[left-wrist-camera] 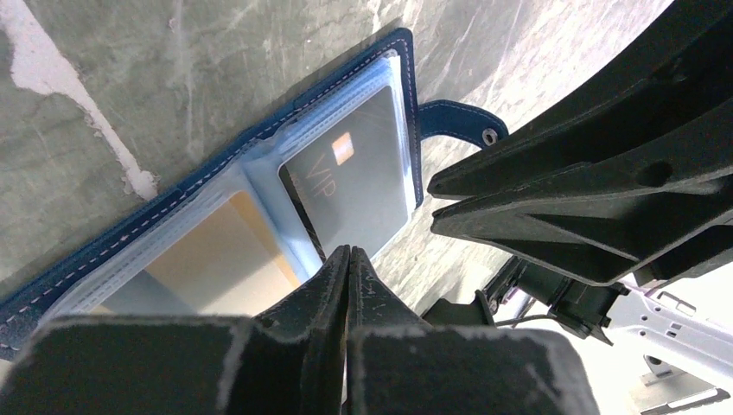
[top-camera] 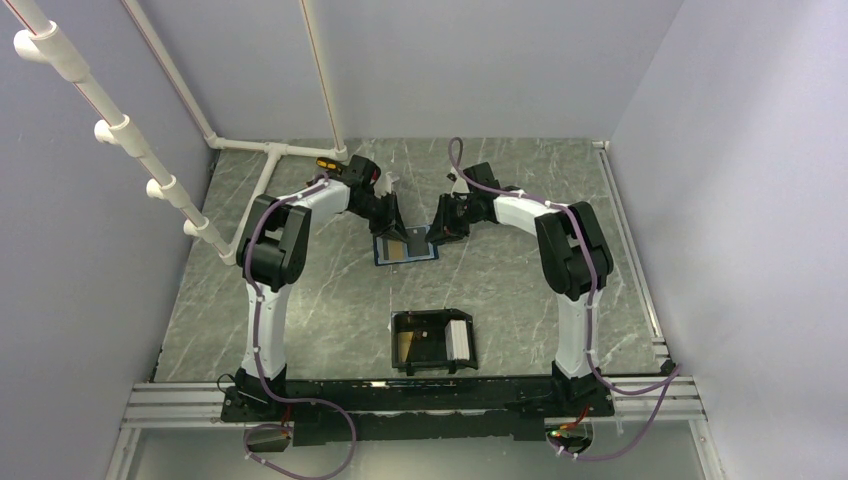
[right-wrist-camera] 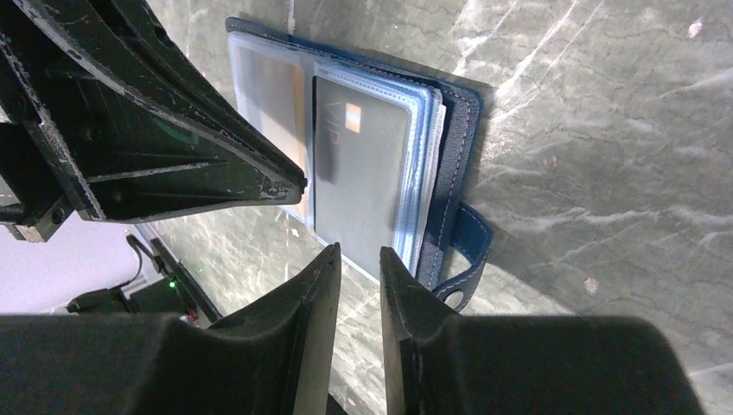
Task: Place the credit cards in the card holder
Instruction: Insert the credit card into the card holder.
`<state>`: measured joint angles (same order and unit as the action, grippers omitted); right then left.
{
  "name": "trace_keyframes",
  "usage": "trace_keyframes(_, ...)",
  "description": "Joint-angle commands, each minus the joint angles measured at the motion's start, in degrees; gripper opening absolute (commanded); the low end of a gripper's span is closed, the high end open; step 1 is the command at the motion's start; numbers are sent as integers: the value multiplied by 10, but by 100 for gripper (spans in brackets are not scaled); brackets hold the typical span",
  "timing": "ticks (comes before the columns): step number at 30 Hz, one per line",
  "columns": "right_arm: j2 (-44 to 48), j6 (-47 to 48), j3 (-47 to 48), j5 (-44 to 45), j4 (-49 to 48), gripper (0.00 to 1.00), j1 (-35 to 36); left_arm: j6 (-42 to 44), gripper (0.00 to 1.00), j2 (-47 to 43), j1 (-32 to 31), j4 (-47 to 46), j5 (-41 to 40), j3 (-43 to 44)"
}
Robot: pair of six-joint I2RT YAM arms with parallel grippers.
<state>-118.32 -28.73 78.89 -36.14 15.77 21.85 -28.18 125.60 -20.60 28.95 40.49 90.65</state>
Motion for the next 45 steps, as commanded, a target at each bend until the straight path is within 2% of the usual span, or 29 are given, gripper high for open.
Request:
trace_keyframes(1,-6,2,7,-8,-19,27,1,-2,7,18,4,-10,-2,-4)
trace_keyframes(10,-14,5,8,-6,-17,33,2,3,6,32,11,-1,-20,-15)
trace_keyframes(20,-7,6,9,-4,-15,32,4,6,6,33,12,-1,-23,-23)
trace_keyframes(27,16,14,12,1,-1,35,5,8,6,36,12,1,-21,-21)
trace_keyframes(35,6,9,1,-13,-17,24,7,9,5,38,12,1,-22,-25)
trace_keyframes(39,6,9,0,-13,-18,23,7,10,5,40,12,2,-22,-23)
trace_keyframes(45,25,23,-1,18,7,31,7,12,5,40,12,5,-22,-23)
